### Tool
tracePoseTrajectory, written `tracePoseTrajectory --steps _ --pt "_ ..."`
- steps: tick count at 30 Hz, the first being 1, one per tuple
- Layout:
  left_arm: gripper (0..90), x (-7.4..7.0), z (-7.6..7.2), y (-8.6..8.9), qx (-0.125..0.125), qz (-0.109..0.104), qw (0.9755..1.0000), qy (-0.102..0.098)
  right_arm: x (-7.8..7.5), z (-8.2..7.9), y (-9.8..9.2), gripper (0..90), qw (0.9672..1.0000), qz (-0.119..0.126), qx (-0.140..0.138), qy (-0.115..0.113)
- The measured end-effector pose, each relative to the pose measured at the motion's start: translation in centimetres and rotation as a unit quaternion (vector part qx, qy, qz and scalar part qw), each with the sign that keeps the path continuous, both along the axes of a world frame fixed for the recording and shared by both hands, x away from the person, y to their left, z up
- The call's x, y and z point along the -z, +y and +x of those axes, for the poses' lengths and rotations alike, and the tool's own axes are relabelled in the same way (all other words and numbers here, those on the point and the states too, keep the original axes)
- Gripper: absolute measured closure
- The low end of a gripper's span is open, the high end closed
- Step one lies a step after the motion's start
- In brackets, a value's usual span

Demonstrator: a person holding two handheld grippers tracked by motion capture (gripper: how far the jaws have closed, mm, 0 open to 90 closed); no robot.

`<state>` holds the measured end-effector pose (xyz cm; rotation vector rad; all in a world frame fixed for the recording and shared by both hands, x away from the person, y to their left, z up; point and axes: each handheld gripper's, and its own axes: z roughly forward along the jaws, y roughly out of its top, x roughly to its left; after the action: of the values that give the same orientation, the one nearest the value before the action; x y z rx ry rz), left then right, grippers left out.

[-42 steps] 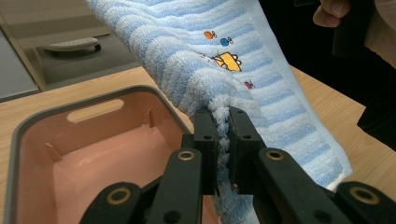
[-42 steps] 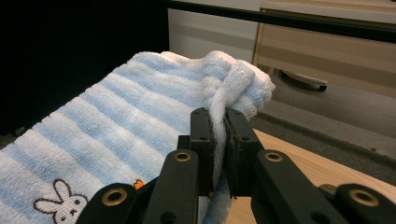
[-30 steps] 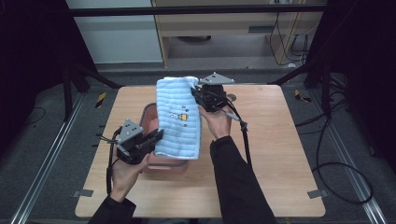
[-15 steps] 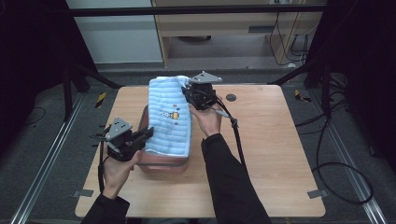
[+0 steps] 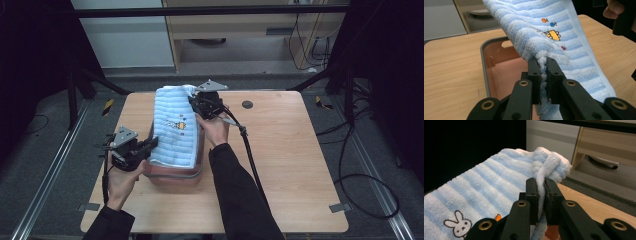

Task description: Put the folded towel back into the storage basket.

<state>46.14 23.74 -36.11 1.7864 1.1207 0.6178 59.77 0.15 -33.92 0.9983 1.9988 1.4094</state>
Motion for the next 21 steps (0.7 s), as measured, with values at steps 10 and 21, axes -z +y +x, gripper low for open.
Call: tracePoseTrajectory --steps 10,21 --pt "83.5 2.1 0.7 -0.3 0.001 0.016 0.9996 0.023 2.4 0.7 0.3 83.0 0.9997 -0.010 0.001 0.020" --pt "83.5 3.2 0.9 -0.6 0.002 0.028 0.9989 0.039 3.8 0.9 0.5 83.1 0.9995 -0.015 -0.001 0.029"
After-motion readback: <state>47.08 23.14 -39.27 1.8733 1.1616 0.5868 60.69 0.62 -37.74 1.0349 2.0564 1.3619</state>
